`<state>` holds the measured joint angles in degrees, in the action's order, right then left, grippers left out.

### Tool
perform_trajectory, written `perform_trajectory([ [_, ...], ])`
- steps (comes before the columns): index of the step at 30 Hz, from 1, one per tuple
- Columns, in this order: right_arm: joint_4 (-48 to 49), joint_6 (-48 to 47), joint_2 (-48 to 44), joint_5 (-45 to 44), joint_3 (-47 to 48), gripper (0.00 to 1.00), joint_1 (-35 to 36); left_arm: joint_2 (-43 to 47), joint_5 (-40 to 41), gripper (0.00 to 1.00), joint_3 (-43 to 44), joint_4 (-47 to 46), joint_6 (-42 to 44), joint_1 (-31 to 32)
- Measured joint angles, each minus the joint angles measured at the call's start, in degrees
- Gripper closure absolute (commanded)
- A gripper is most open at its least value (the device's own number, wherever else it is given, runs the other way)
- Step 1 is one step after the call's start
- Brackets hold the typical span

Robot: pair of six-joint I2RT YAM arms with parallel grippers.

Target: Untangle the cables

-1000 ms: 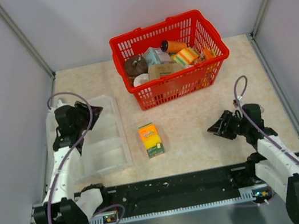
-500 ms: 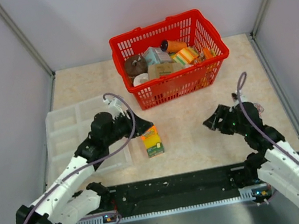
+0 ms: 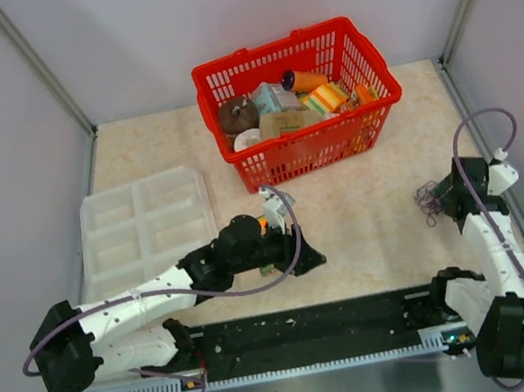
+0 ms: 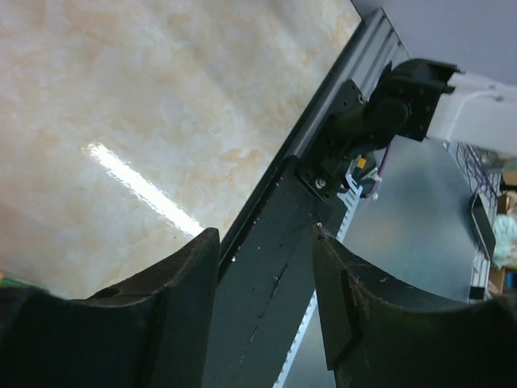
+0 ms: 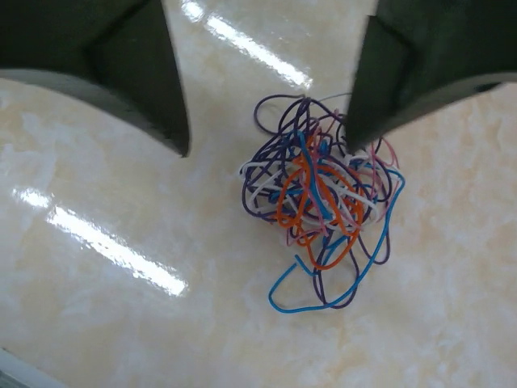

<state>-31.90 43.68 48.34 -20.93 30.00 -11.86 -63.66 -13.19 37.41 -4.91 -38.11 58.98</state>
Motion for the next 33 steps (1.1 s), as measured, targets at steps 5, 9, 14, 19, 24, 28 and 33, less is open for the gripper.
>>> perform_trajectory([
  [5, 5.4, -3.9, 6.6, 7.1, 0.0, 0.90, -1.7, -2.2, -1.0, 0.46, 1.9, -0.4, 2.9, 2.7],
  [9, 7.5, -3.8, 6.9, 14.7, -0.5, 1.00, 3.7, -3.6, -1.1, 0.46, 3.3, -0.7, 3.7, 2.7],
  [14, 8.7, 1.9, -3.5, 24.8, -5.0, 1.00, 19.5, -5.7, -1.3, 0.46, 4.2, -0.7, 3.5, 2.7],
  [19, 9.1, 8.5, -14.1, 35.2, -9.4, 1.00, 26.1, -9.2, -2.4, 0.49, 4.2, -1.4, 1.9, 2.7],
  [24, 9.9, 11.2, -21.0, 40.0, -13.1, 1.00, 26.3, -14.8, -2.5, 0.54, 6.8, -0.3, 0.0, 2.7],
  [28, 14.5, 14.2, -21.8, 44.1, -17.9, 1.00, 26.3, -20.2, -2.4, 0.63, 11.4, 0.3, -1.4, 3.0],
  [33, 17.8, 17.8, -22.1, 47.6, -22.9, 1.00, 26.3, -26.2, 2.2, 0.63, 18.3, 5.8, -2.9, 3.8],
])
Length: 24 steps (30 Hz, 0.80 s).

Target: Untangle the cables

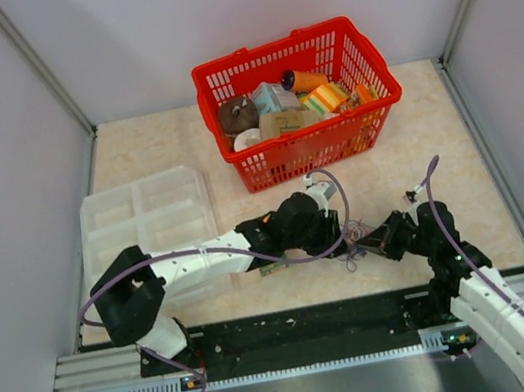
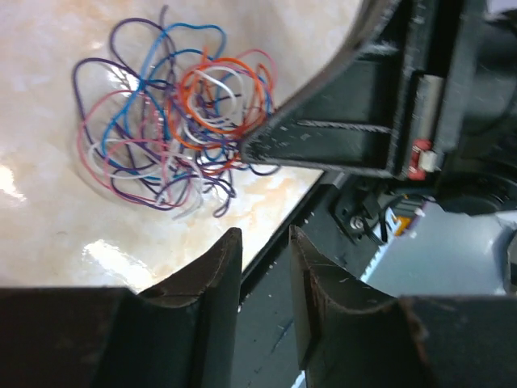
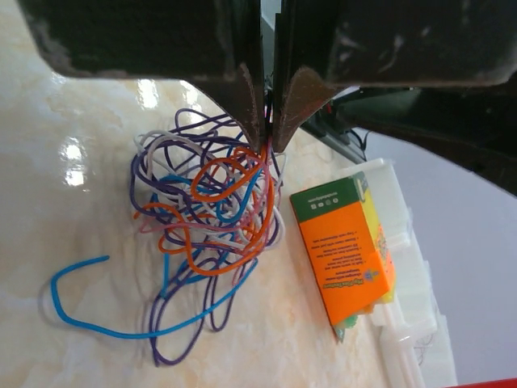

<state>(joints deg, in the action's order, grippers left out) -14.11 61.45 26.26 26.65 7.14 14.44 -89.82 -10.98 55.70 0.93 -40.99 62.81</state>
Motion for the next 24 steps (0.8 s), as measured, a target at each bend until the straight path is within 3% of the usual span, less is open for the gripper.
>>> perform_trajectory([
  [6, 2.6, 0.8, -0.4, 1.5, -0.1, 1.00, 0.0, -3.7, 4.3, 0.60, 4.5, 6.2, 0.2, 0.0],
  [19, 3.4, 0.7, -0.3, 2.2, -0.1, 1.00, 0.0, -10.2, 8.0, 0.73, 9.7, 12.0, 0.9, 0.0],
  [22, 3.5, 0.7, -0.3, 2.2, -0.1, 1.00, 0.0, -11.4, 8.0, 0.80, 10.5, 12.2, 0.9, 0.0],
  [24, 3.4, 0.7, -0.3, 2.4, -0.1, 1.00, 0.0, -12.0, 8.2, 0.94, 10.7, 12.3, 1.2, 0.0],
])
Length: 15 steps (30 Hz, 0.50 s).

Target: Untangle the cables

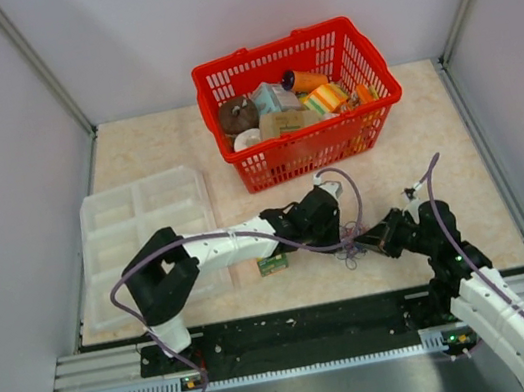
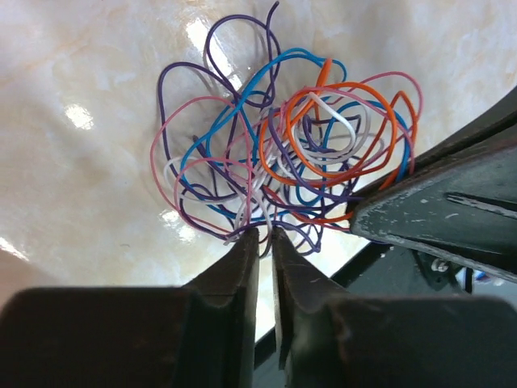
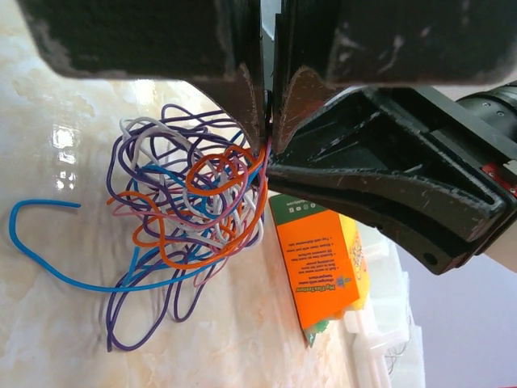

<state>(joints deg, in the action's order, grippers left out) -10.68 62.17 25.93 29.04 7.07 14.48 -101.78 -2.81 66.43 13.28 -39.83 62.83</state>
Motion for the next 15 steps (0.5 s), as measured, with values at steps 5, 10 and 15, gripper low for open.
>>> perform_trajectory([
  [5, -0.2, -0.3, 0.0, -0.4, 0.0, 1.00, 0.0, -0.8, 1.7, 1.00, 1.8, 2.6, 1.2, 0.0],
  [10, -5.8, -2.6, 0.3, -8.2, 1.4, 1.00, 0.0, 5.8, 3.1, 1.00, -0.5, 4.5, 4.0, 0.0],
  [15, -11.7, -4.7, 2.9, -21.3, 5.5, 1.00, -0.1, 30.2, 5.8, 1.00, -6.2, 6.0, 9.7, 0.0],
])
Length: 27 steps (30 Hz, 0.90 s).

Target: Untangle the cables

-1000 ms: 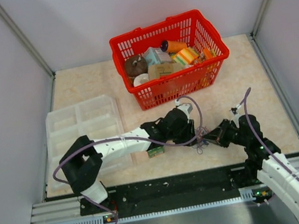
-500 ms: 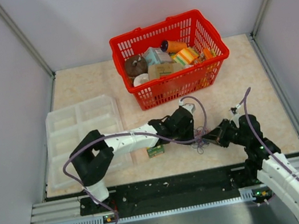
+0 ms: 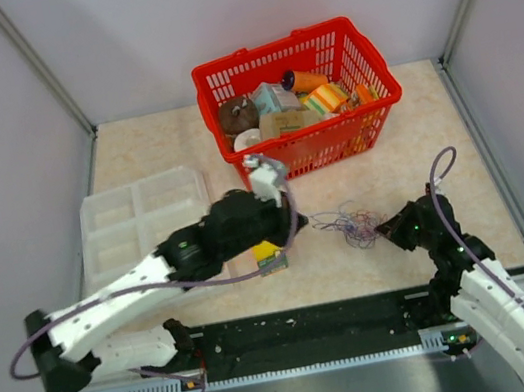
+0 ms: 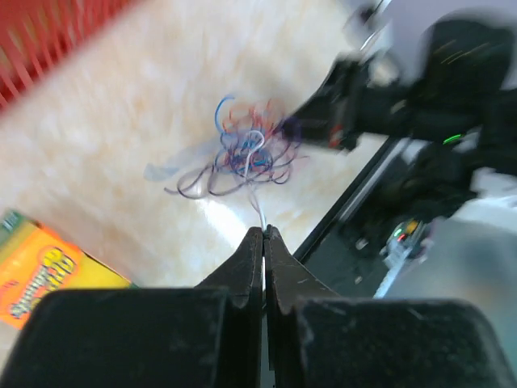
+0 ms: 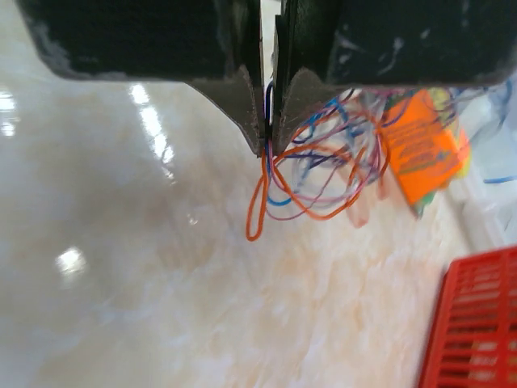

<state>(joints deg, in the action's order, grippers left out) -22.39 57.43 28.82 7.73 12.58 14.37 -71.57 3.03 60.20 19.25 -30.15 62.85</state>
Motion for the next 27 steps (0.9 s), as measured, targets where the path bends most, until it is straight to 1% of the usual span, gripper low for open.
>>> perform_trajectory([
  [3, -1.3, -0.8, 1.2, -5.9, 1.0, 1.00, -1.1, 14.2, 3.0, 1.00, 1.3, -0.1, 4.0, 0.0],
  [4, -1.7, -1.2, 1.5, -7.7, 1.4, 1.00, -1.5, 17.6, 4.3, 1.00, 2.9, 1.0, 5.3, 0.0],
  [6, -2.4, -2.6, 2.4, -11.1, 2.5, 1.00, -2.4, 21.5, 6.5, 1.00, 7.5, 2.9, 7.7, 0.0],
  [10, -2.8, -5.8, 6.6, -16.3, 4.8, 1.00, -4.1, 22.9, 9.2, 1.00, 20.0, 7.6, 11.3, 0.0],
  [12, -2.7, -7.2, 9.3, -18.5, 5.7, 0.97, -5.1, 22.4, 9.9, 1.00, 25.4, 9.4, 13.0, 0.0],
  [14, -2.8, -8.3, 11.2, -19.5, 6.3, 0.90, -6.6, 22.0, 10.1, 1.00, 29.1, 10.5, 14.2, 0.0],
  [17, -3.2, -9.9, 11.9, -21.1, 6.4, 0.89, -7.8, 21.2, 9.7, 1.00, 33.3, 12.2, 15.1, 0.0],
  [18, -3.9, -10.9, 12.0, -21.7, 7.0, 0.87, -7.9, 20.6, 9.3, 1.00, 34.6, 12.4, 15.1, 0.0],
  [20, -5.3, -12.4, 11.9, -22.9, 8.8, 0.79, -7.9, 19.1, 8.1, 1.00, 36.5, 12.5, 15.1, 0.0],
  [22, -5.7, -13.8, 11.4, -23.1, 10.9, 0.62, -7.9, 17.2, 7.0, 1.00, 37.8, 12.5, 15.1, 0.0],
  [23, -5.7, -14.7, 10.9, -22.1, 12.0, 0.57, -7.9, 16.3, 6.7, 1.00, 38.3, 12.5, 15.1, 0.0],
  [24, -5.4, -15.6, 10.3, -19.9, 12.8, 0.56, -8.0, 15.2, 6.3, 1.00, 38.6, 12.5, 14.9, 0.0],
  [25, -4.8, -16.6, 9.8, -16.5, 13.3, 0.49, -8.1, 14.3, 5.8, 1.00, 38.6, 12.5, 14.8, 0.0],
  [27, -4.1, -18.4, 9.4, -9.5, 14.0, 0.41, -7.5, 12.8, 4.8, 1.00, 38.6, 12.4, 14.1, 0.0],
])
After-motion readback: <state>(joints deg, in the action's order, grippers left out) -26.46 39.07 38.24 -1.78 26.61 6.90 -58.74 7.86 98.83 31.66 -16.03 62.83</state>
